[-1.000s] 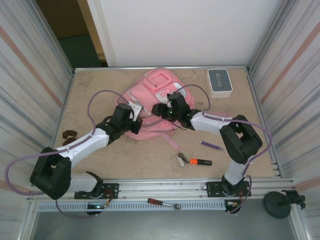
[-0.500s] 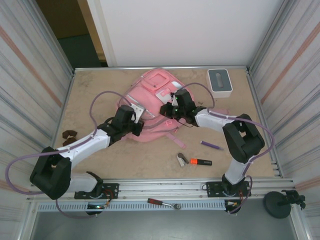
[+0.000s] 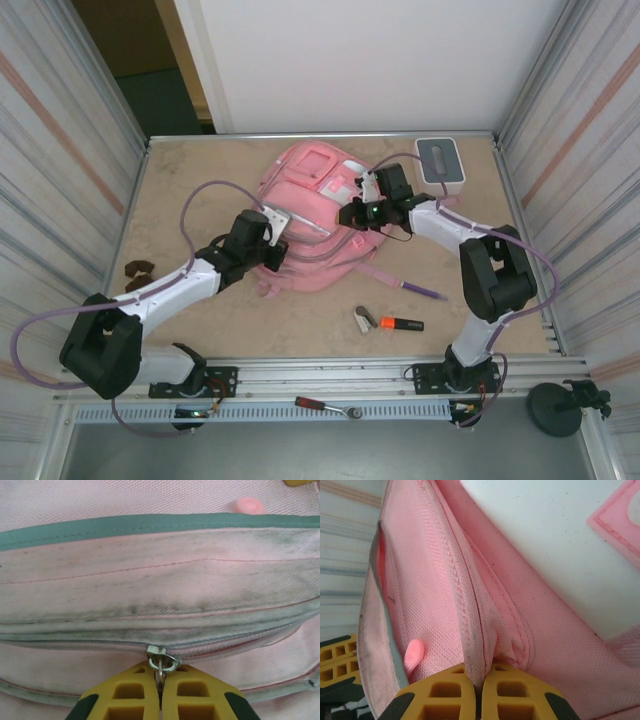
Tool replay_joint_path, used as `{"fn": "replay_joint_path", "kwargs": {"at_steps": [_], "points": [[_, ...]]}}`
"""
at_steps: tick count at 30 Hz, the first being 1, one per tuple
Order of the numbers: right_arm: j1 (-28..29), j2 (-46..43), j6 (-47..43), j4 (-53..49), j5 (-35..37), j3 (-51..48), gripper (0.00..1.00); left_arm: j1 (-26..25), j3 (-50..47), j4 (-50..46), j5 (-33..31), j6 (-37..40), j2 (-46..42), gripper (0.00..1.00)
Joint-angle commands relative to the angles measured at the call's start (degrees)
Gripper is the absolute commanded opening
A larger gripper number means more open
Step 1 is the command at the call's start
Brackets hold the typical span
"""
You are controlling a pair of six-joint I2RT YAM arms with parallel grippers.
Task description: Pack the student bag
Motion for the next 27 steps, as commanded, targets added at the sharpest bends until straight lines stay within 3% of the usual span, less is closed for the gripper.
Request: {"fn": "replay_joint_path", "kwargs": {"at_steps": [1, 5, 12, 21, 27], "points": [[-3.01, 1.57, -6.68, -5.95, 1.9, 4.7, 0.01, -0.14, 0.92, -3.01, -0.59, 0.58, -2.67, 0.0], [-2.83, 4.29, -6.67, -6.96, 0.05, 9.18, 0.01, -3.31, 0.59, 0.32, 2.97, -0.04, -2.56, 0.0], [-3.29, 5.49, -7.88, -9.8, 0.17, 12.87, 0.07, -11.71, 4.93, 1.79, 3.36, -0.05, 2.31, 0.0], [-5.47, -5.8, -3.12, -5.67, 5.85, 0.74, 0.47, -15.26, 10.58, 2.42, 1.99, -1.37, 10.09, 0.0], [-4.47, -12.83, 4.11, 3.74, 2.54, -10.67, 0.58, -15.26, 10.41, 3.32, 1.46, -0.94, 10.86, 0.0]]}}
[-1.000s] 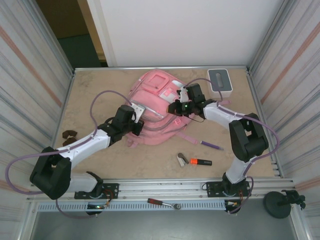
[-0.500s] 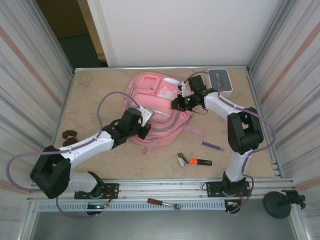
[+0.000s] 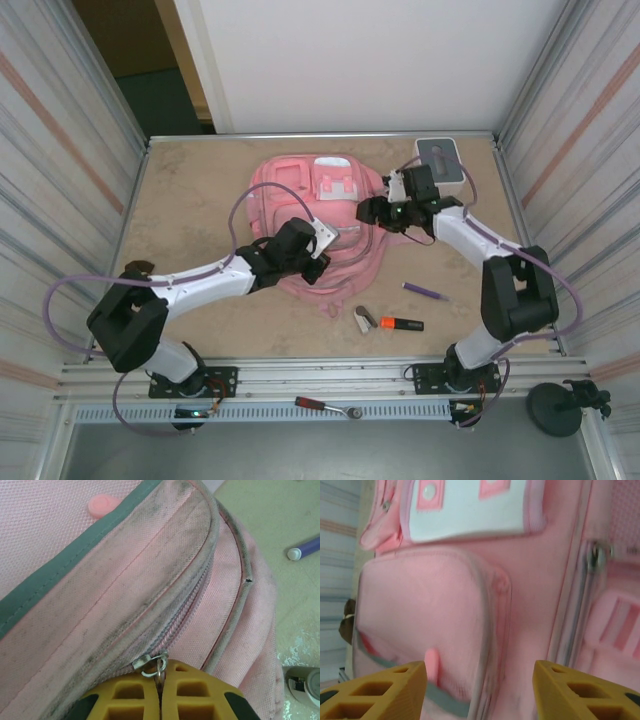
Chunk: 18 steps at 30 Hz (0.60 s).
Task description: Pack the student bag
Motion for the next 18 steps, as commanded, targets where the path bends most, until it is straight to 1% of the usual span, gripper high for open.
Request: {"fn": "replay_joint_path", "kwargs": {"at_steps": [1, 3, 6, 10, 11, 13, 14, 15, 18], "points": [[1.54, -2.43, 5.32, 6.6, -2.58, -3.3, 0.58, -0.11, 1.8, 2.57, -0.05, 0.08, 0.42, 0.0], [2.93, -2.52, 5.83, 6.92, -2.41, -3.45, 0.58, -0.11, 1.72, 2.39, -0.36, 0.27, 0.41, 0.0], [4.59, -1.44, 5.75, 6.33, -0.08, -3.23, 0.57, -0.11, 1.54, 2.35, -0.49, 0.27, 0.24, 0.0], [5.54, 0.27, 6.41, 6.97, 0.82, -3.45, 0.51, -0.11, 1.28, 2.42, -0.48, 0.18, -0.19, 0.0], [5.79, 0.53, 6.45, 7.19, 1.03, -3.39, 0.47, -0.11, 1.15, 2.31, -0.76, 0.27, -0.44, 0.0], [5.86, 0.53, 5.91, 6.57, 1.96, -3.04, 0.33, -0.11, 0.72, 2.03, -1.66, 0.48, -1.0, 0.0], [5.77, 0.29, 5.32, 5.98, 2.87, -2.88, 0.24, -0.11, 0.41, 1.84, -2.25, 0.77, -1.52, 0.0], [5.6, 0.07, 4.62, 5.24, 3.8, -2.66, 0.18, -0.03, -0.01, 1.7, -2.78, 0.95, -2.0, 0.0], [4.82, -0.33, 1.53, 1.66, 7.23, -1.56, 0.06, 0.65, -1.41, 1.01, -3.87, 1.58, -3.97, 0.0]]}}
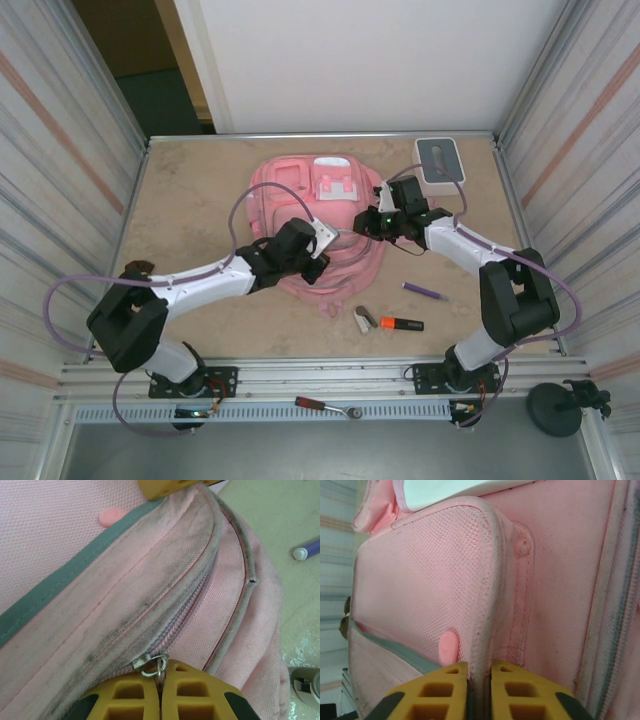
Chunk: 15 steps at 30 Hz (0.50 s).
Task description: Pack the student bag
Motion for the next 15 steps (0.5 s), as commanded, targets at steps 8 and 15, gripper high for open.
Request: {"fn": "replay_joint_path", "kwargs": {"at_steps": [8, 15], "points": [[-4.29, 0.81, -8.89, -5.93, 2.46, 3.86, 0.0, 5.68, -6.96, -0.03, -2.91, 1.11, -10.6, 0.0], [-6.16, 2.1, -12.67, -8.47, 0.14, 7.0, 0.0, 11.94, -10.61, -0.91, -2.62, -0.12, -14.94, 0.0]]}}
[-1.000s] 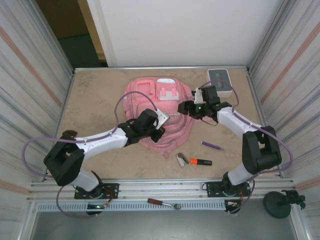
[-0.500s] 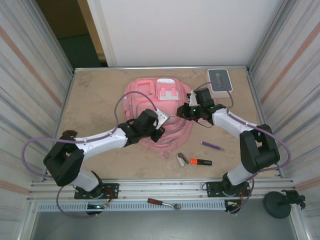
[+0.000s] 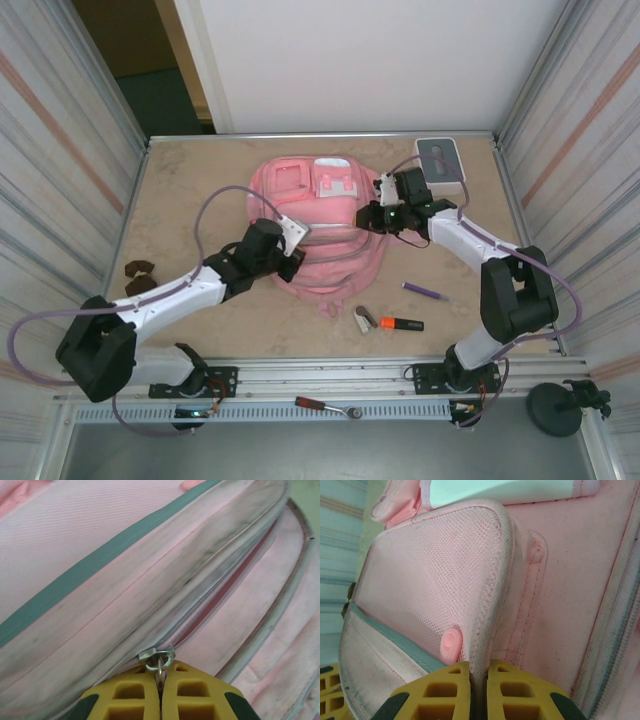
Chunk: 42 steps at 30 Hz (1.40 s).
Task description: Pack the student bag
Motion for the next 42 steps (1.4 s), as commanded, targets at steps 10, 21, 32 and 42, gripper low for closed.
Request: {"fn": "replay_joint_path", "kwargs": {"at_steps": [10, 21, 32, 42], "points": [[-5.03, 3.33, -10.51, -8.12, 4.11, 6.06, 0.0, 9.06, -4.29, -3.28, -6.11, -0.96, -4.81, 0.0], [-3.12, 10.18, -14.63, -11.82, -1.06, 14.94, 0.0, 2.04, -2.01, -0.49, 1.1, 1.94, -3.33, 0.0], [-5.44, 15.87, -20.86, -16.43, -5.67, 23.36, 0.0, -5.45, 3.55, -0.07, 0.04, 3.34, 1.95, 0.0], [-7.95, 17.49, -23.96, -17.19, -4.55, 21.79, 0.0, 3.36, -2.19, -3.81, -3.91, 2.57, -3.75, 0.0]]}}
